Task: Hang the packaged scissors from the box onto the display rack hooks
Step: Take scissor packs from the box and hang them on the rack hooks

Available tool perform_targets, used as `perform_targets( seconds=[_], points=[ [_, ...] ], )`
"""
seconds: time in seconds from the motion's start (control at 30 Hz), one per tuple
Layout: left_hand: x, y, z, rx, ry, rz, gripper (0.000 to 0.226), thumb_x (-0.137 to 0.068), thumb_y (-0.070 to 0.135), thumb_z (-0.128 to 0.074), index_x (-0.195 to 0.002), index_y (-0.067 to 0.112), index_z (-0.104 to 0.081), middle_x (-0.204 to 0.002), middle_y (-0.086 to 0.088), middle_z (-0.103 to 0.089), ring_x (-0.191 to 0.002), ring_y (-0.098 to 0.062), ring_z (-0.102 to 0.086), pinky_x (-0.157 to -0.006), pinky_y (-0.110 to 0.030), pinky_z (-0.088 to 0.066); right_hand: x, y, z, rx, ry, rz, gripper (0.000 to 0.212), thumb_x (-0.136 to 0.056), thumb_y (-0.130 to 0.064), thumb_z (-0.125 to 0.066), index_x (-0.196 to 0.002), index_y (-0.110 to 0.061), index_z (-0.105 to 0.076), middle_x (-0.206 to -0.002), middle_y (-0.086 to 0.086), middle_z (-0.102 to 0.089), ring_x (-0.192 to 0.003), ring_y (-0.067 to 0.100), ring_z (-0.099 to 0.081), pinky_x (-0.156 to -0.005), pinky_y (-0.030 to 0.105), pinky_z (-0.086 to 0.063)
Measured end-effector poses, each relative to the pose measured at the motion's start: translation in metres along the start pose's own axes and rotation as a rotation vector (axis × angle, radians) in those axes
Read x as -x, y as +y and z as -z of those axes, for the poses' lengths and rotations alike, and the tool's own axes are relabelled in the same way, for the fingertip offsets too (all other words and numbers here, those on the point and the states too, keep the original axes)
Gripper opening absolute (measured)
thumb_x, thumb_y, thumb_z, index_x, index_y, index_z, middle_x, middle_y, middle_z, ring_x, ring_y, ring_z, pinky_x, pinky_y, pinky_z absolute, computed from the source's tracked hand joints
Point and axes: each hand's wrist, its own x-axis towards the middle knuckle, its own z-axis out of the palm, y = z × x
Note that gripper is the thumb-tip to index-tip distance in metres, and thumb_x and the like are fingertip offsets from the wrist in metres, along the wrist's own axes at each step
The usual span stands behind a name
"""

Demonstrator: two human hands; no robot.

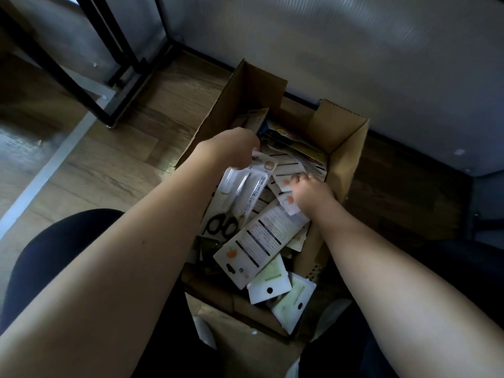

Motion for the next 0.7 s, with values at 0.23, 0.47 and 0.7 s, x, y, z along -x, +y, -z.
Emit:
perform_targets(
  seconds=[0.23, 0.47, 0.7],
  points=[
    [0.080, 0.035, -0.009, 0.257, 0.097, 0.187, 0.019, -0.091, 0.021, -0.057, -0.109, 0.018, -0.063, -0.107, -0.009, -0.064, -0.096, -0.030, -0.060, -0.078, -0.035, -0.050, 0.077, 0.007, 0.052, -0.036, 0.106, 0.040, 0.029, -0.093, 0.001, -0.040, -0.122, 0.002, -0.046, -0.119, 0.018, -0.059, -0.110, 0.032, -0.058, -0.083, 0.035, -0.048],
    [0.184, 0.078, 0.053, 0.262, 0.216, 0.245, 0.015, -0.090, 0.020, -0.054, -0.098, 0.016, -0.067, -0.095, -0.012, -0.067, -0.091, -0.036, -0.060, -0.060, -0.029, -0.033, 0.184, 0.031, 0.143, 0.025, 0.101, 0.082, 0.027, -0.094, 0.003, -0.040, -0.120, -0.002, -0.047, -0.110, 0.014, -0.065, -0.101, 0.028, -0.066, -0.078, 0.031, -0.053],
    [0.282, 0.114, 0.156, 0.370, 0.358, 0.310, 0.018, -0.091, 0.022, -0.055, -0.101, 0.015, -0.068, -0.091, -0.012, -0.068, -0.088, -0.037, -0.059, -0.062, -0.030, -0.034, 0.276, 0.023, 0.240, -0.078, 0.093, 0.064, 0.026, -0.098, -0.005, -0.038, -0.123, -0.004, -0.045, -0.111, 0.014, -0.065, -0.100, 0.026, -0.066, -0.077, 0.028, -0.051]
  ],
)
